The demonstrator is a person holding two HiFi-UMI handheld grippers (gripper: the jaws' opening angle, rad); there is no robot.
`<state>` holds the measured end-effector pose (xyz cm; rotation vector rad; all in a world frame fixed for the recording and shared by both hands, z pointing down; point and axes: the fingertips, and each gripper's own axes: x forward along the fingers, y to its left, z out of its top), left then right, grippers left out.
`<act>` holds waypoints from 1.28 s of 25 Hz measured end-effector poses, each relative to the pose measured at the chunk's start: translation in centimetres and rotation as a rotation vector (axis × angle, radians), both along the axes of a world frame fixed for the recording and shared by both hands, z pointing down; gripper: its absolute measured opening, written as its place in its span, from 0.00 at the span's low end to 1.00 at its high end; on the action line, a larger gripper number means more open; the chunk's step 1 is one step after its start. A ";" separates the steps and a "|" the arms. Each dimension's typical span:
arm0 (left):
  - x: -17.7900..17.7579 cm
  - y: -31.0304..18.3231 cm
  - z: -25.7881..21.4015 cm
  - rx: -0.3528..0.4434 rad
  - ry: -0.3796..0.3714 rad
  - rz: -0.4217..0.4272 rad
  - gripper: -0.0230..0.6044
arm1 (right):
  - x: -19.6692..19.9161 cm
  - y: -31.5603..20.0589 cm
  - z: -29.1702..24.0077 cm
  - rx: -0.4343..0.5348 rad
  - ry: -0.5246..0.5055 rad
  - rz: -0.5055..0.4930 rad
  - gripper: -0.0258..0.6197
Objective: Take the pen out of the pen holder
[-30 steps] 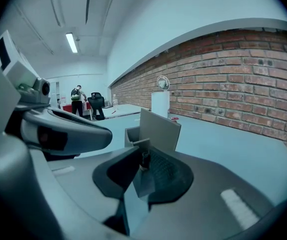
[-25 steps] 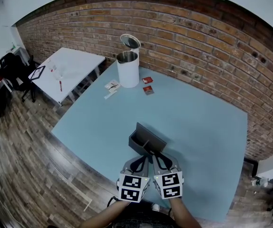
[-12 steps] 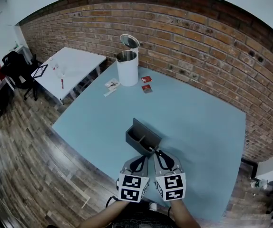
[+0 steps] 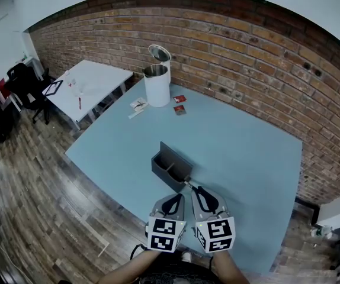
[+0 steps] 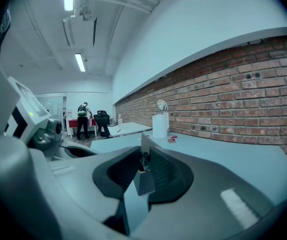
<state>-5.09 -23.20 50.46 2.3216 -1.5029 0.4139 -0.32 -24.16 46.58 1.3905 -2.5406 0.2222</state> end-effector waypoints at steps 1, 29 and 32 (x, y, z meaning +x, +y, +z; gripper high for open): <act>0.2 0.2 -0.1 0.002 0.000 -0.002 0.03 | 0.2 0.2 -0.1 0.004 0.002 -0.002 0.13; 3.7 3.2 -0.8 0.026 -0.007 -0.036 0.03 | 3.9 4.1 1.3 -0.013 0.047 -0.037 0.13; 3.8 3.2 -0.8 0.027 -0.009 -0.038 0.03 | 4.1 3.9 1.5 -0.018 0.047 -0.037 0.13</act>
